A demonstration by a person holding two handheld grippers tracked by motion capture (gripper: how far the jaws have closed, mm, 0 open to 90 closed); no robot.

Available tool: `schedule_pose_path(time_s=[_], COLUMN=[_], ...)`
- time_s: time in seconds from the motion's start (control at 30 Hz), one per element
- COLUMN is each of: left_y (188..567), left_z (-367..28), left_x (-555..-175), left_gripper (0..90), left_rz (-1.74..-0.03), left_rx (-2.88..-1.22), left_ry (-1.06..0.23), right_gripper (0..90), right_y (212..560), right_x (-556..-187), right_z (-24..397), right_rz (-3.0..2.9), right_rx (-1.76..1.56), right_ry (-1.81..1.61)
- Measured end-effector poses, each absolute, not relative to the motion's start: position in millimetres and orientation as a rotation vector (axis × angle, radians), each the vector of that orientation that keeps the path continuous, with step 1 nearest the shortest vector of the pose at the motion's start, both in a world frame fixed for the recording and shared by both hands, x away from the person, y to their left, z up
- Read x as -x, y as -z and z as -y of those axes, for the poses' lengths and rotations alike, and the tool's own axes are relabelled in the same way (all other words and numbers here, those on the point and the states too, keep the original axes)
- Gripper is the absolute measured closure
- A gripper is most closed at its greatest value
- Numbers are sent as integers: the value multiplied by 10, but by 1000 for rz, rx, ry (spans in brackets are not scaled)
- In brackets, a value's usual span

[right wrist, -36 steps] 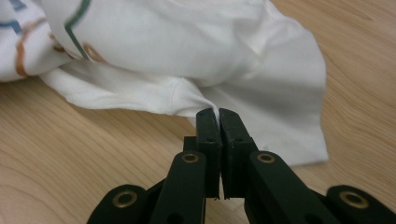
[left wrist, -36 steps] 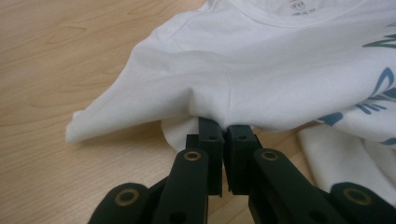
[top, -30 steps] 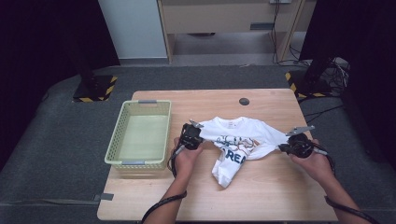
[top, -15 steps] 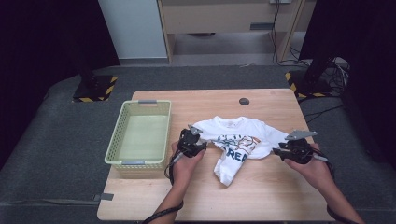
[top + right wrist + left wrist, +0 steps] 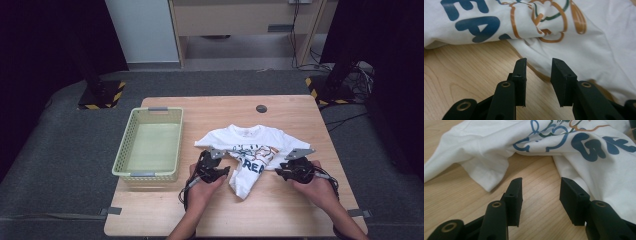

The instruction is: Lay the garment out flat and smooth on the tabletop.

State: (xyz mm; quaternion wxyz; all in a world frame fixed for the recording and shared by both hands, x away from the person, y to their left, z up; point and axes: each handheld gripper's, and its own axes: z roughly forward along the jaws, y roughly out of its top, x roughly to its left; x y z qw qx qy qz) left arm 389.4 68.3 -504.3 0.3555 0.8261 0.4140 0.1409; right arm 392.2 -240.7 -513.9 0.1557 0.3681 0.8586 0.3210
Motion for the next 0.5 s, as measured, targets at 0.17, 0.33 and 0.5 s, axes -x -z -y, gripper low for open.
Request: schedule_pose_path(time_s=[0.17,0.33,0.5], left_y=[5054,5112,5160], left_z=[-560,-475,-407], left_x=[-3860,-3900,-3918], left_gripper=[517,501,609], left_rz=[-1032,-1021,-971], left_rx=[-2138,-2175,-2207], left_ry=[-328,-287,-252], right_gripper=[598,570,611], right_y=[5183,5219,5252], right_x=[-3979,-4021,-4047], right_z=[2274,2183,2126], right_rz=[-2472,-2480,-2501], right_rx=[-1032,-1029,-1025], right_ry=[-916,-920,-920])
